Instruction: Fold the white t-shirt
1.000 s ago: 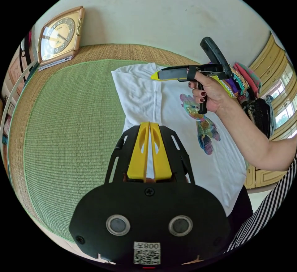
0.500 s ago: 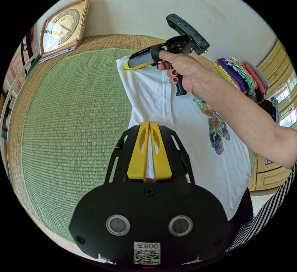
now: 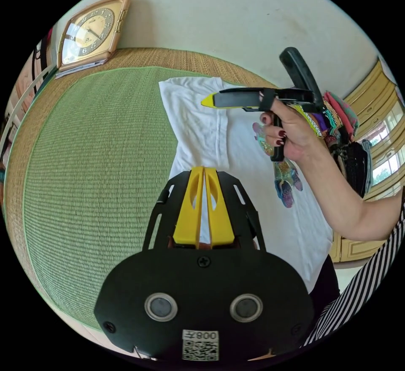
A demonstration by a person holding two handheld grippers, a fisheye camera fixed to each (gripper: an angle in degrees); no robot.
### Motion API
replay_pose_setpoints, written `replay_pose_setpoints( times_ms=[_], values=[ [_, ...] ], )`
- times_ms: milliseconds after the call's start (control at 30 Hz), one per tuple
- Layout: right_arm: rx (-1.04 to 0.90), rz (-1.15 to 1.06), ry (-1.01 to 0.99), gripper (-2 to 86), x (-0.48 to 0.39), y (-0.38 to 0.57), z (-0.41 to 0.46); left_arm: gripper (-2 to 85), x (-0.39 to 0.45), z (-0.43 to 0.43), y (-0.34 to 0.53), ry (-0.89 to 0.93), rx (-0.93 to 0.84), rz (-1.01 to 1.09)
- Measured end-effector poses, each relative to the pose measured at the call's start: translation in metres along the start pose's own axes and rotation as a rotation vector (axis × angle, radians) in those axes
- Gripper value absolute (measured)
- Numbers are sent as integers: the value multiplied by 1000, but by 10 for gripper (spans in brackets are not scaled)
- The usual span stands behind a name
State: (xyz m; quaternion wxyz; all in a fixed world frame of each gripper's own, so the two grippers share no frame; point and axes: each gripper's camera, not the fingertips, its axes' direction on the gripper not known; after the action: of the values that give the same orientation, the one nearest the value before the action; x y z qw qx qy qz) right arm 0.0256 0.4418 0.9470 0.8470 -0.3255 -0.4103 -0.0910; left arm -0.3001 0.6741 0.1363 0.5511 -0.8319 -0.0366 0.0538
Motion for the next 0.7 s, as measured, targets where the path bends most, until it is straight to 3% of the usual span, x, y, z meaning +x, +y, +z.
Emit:
replay_pose_setpoints(
  times_ms=[167, 433, 700],
  values=[
    [-134, 17, 11, 1, -16, 50, 18, 1, -18, 16, 6, 43, -43, -46],
    [-1, 133, -112, 1, -30, 122, -65, 1, -36, 1, 41, 173, -20, -51],
    [-60, 395, -56, 1, -56, 303, -165, 2, -63, -5, 121, 373, -129, -105]
  ],
)
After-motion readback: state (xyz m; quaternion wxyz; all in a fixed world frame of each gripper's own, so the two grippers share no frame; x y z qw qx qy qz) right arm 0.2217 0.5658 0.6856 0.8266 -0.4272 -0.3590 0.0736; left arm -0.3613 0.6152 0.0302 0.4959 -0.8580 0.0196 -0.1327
